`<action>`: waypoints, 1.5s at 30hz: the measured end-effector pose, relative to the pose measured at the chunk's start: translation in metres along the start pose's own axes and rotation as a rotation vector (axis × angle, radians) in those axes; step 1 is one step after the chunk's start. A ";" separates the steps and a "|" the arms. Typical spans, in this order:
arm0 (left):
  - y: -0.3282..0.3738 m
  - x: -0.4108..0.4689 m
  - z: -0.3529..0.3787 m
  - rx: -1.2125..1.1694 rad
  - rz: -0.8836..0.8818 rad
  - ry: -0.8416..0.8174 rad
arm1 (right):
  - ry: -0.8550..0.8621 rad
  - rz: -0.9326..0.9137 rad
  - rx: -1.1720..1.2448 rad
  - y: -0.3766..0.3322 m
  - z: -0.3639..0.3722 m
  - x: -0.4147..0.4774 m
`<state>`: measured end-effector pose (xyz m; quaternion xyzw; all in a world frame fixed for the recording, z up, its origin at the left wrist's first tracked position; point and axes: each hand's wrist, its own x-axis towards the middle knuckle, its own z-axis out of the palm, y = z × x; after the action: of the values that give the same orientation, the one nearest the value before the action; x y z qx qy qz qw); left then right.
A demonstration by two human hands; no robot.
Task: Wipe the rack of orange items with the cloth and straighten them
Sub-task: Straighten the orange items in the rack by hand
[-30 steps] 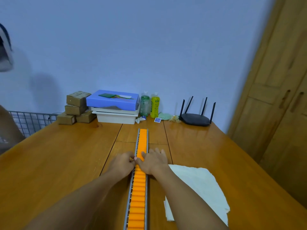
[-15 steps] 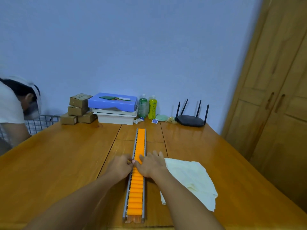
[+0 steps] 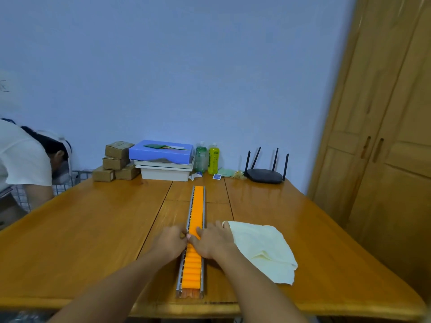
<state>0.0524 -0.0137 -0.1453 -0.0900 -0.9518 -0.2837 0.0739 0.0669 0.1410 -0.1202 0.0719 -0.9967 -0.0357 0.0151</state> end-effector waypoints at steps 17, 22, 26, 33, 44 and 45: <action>0.009 -0.061 -0.011 -0.002 -0.010 -0.004 | -0.015 0.021 0.022 -0.014 -0.003 -0.061; 0.013 -0.081 -0.019 0.012 -0.006 -0.035 | -0.019 0.021 0.016 -0.018 -0.005 -0.082; 0.014 -0.094 -0.020 0.019 -0.019 -0.043 | -0.034 0.035 0.007 -0.023 -0.006 -0.098; 0.019 -0.121 -0.021 0.056 -0.018 -0.012 | -0.043 0.039 -0.003 -0.030 -0.007 -0.129; 0.029 -0.156 -0.026 0.133 0.043 -0.013 | -0.057 0.045 -0.046 -0.036 -0.005 -0.166; 0.029 -0.159 -0.027 0.146 0.050 -0.018 | -0.057 0.050 -0.044 -0.037 -0.004 -0.170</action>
<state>0.2155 -0.0255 -0.1379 -0.1109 -0.9680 -0.2109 0.0786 0.2401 0.1287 -0.1229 0.0454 -0.9971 -0.0594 -0.0109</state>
